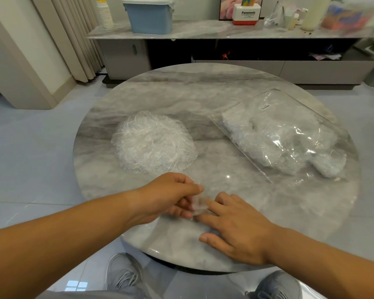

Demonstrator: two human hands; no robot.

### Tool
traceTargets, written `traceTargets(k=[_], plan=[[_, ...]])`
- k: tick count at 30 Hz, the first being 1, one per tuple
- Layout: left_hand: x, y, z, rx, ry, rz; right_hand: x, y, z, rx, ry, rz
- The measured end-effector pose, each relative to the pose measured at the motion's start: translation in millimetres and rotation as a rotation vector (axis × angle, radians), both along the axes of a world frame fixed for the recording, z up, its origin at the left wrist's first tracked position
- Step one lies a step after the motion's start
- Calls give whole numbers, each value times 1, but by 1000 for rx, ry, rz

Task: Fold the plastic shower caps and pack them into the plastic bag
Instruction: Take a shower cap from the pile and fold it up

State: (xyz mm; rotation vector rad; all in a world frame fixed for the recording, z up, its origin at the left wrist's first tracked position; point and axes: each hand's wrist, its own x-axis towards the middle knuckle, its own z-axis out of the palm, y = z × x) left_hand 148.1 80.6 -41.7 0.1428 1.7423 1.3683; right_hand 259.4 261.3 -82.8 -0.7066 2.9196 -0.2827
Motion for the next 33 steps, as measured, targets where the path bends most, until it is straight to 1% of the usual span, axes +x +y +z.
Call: traceTargets(k=[2, 4, 6, 7, 9, 10, 12, 14, 16, 19, 21, 24, 27, 29, 30, 33], plan=[[4, 3, -2, 34, -76, 16, 2, 4, 4, -45, -5, 24], [6, 4, -7, 12, -86, 19, 5, 12, 9, -178, -10, 16], [9, 5, -12, -39, -18, -15, 7, 22, 13, -318, 48, -84], [10, 5, -14, -66, 35, -40, 6, 26, 13, -346, 117, -156], [13, 7, -16, -99, 135, -86, 2, 33, 14, -304, 224, -342], [14, 7, -16, -108, 170, -103, 0, 35, 17, -255, 192, -466], [15, 8, -15, -113, 204, -125, -4, 38, 23, -157, 2, -698], [15, 9, -14, -112, 208, -133, -5, 38, 27, -92, -171, -795], [15, 10, -14, -112, 204, -130, -7, 34, 26, -102, -244, -824], [15, 8, -14, -102, 188, -122, -10, 31, 24, -198, -309, -853], [14, 7, -14, -97, 188, -129, -11, 32, 25, -355, -299, -873], [15, 8, -12, -97, 191, -144, -12, 29, 27, -630, -224, -881], [13, 7, -12, -93, 176, -174, -14, 17, 24, -913, -170, -812], [11, 4, -9, -81, 166, -227, -14, 8, 21, -1048, -174, -735], [10, 3, -7, -77, 173, -261, -13, 5, 20, -1069, -192, -688], [7, -2, -1, -38, 232, -380, -7, 1, 16, -1024, -267, -566]])
